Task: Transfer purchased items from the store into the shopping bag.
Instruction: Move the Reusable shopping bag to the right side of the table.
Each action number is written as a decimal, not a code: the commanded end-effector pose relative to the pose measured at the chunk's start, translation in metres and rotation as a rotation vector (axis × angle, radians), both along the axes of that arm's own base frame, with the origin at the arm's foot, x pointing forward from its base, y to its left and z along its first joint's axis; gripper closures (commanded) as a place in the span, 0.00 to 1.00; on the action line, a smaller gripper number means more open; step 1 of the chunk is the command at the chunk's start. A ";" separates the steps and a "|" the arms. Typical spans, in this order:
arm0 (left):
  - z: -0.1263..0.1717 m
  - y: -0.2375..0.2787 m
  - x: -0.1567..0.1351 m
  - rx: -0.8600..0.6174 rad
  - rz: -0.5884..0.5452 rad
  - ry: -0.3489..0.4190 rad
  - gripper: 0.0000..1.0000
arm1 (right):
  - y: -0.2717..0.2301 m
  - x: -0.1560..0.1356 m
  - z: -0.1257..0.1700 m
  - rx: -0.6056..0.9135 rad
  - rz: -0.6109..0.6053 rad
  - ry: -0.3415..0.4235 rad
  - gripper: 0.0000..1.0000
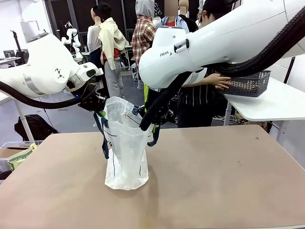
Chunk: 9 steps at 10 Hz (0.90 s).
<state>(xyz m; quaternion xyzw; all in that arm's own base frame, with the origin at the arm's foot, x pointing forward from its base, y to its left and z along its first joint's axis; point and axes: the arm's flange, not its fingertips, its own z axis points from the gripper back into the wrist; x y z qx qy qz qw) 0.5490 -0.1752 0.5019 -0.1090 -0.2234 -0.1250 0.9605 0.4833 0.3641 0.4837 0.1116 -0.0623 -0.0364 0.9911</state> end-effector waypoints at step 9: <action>0.001 0.000 -0.001 0.007 0.001 -0.002 1.00 | -0.002 0.000 0.000 -0.002 -0.002 -0.001 1.00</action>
